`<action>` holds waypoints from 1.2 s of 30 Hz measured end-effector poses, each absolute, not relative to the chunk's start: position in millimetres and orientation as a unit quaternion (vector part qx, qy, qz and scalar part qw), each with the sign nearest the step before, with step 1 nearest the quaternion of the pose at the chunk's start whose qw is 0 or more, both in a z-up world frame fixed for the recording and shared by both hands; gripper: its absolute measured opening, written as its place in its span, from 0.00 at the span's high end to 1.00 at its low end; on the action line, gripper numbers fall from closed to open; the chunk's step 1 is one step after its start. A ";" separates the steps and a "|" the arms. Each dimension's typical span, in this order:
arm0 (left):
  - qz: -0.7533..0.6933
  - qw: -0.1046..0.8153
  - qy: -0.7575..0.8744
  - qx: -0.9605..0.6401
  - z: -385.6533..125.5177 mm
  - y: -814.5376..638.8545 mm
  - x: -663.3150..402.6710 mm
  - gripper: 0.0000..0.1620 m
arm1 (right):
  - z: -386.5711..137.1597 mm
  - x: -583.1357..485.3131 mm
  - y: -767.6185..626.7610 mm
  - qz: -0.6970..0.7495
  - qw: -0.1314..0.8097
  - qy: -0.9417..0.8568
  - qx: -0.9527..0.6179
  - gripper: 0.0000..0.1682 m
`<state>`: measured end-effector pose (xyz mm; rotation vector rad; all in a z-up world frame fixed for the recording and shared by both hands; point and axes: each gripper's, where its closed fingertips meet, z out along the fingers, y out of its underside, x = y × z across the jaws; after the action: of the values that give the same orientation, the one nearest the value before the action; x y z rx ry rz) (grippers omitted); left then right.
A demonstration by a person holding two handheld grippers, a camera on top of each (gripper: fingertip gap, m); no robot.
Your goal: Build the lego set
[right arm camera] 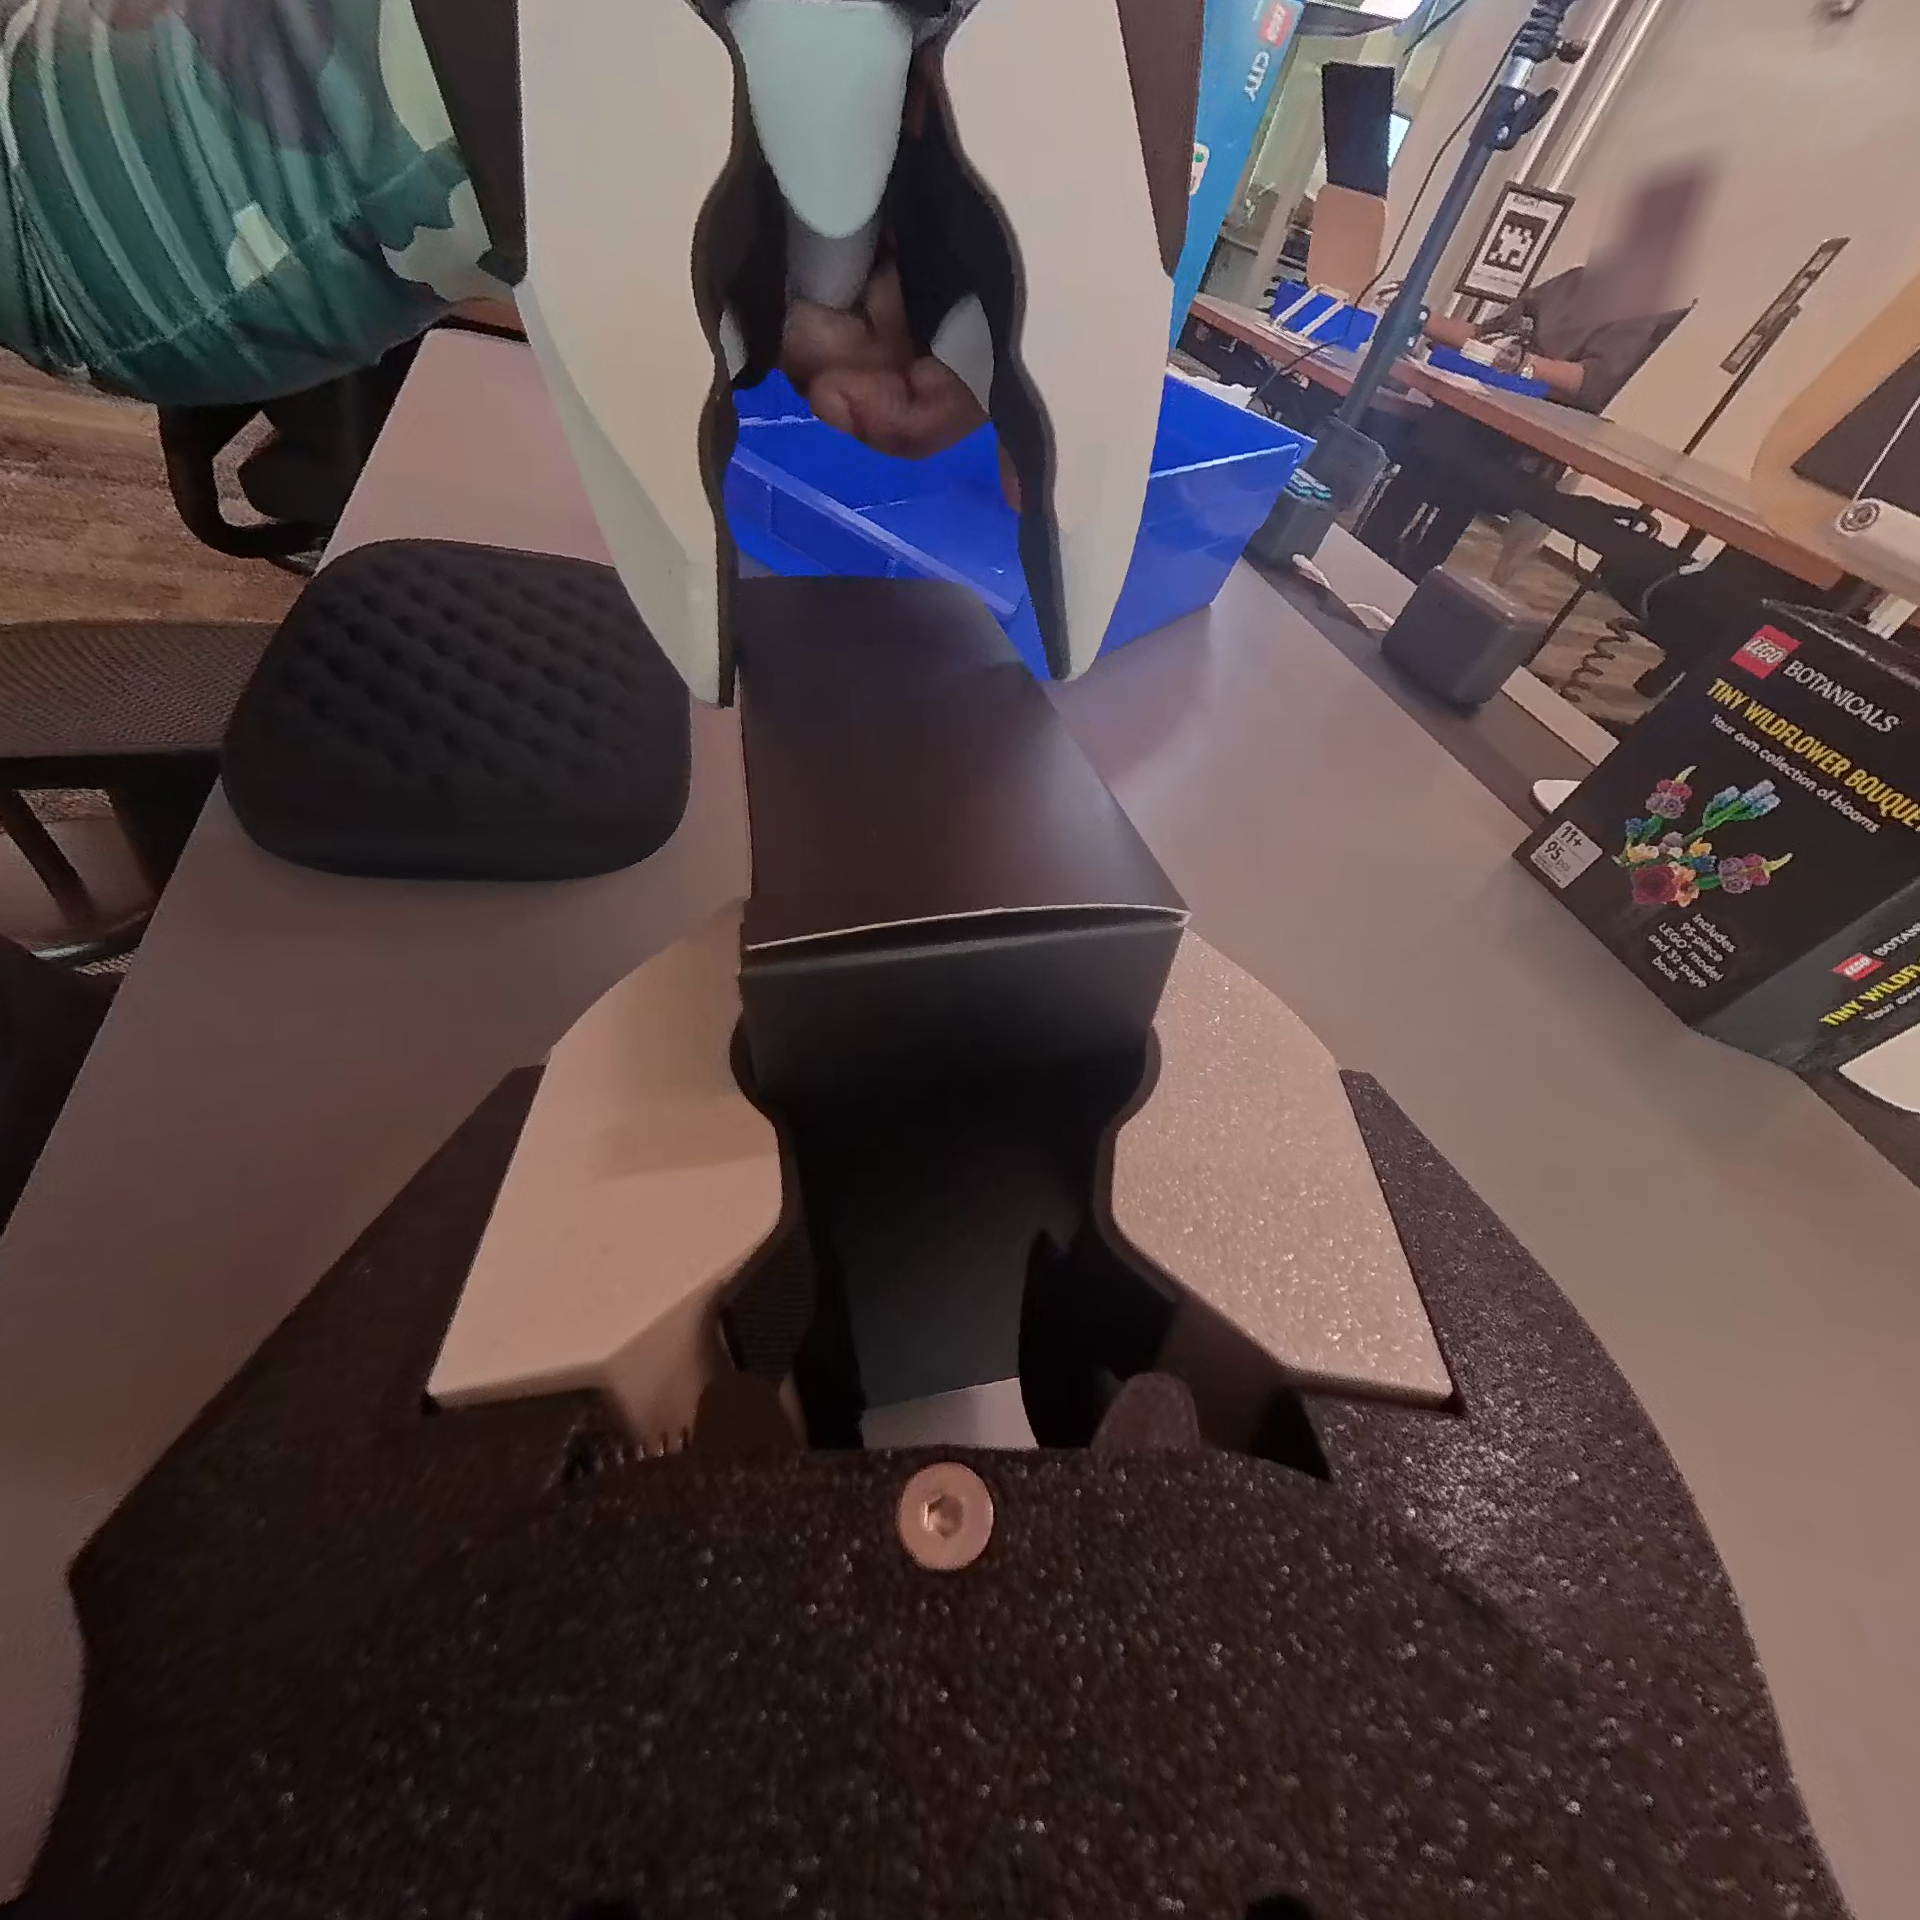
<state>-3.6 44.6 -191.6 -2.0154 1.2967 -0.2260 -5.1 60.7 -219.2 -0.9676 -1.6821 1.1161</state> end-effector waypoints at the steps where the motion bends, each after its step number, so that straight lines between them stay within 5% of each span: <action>1: -0.089 0.355 0.504 -0.783 -192.7 44.0 -3.1 0.68 | -219.1 -5.3 60.3 0.447 0.437 -0.677 -0.388 0.63; 18: -0.079 0.281 0.554 -0.780 -198.0 34.4 -9.4 0.73 | -225.1 -11.6 55.2 0.411 0.437 -0.703 -0.382 0.63; 22: -0.066 0.264 0.550 -0.790 -198.6 35.2 -11.3 0.73 | -215.4 -6.2 55.2 0.438 0.411 -0.702 -0.382 0.60; 26: -0.060 0.251 0.549 -0.795 -199.4 36.1 -12.2 0.73 | -192.0 8.6 52.1 0.460 0.381 -0.712 -0.369 0.69; 36: -0.060 0.245 0.543 -0.801 -200.2 36.5 -10.8 0.73 | -194.2 12.1 50.7 0.381 0.253 -0.789 -0.411 0.71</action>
<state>-10.8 36.5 -200.2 -2.1867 1.4811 -0.1629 12.1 50.7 -194.2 -1.1167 -2.1447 1.0360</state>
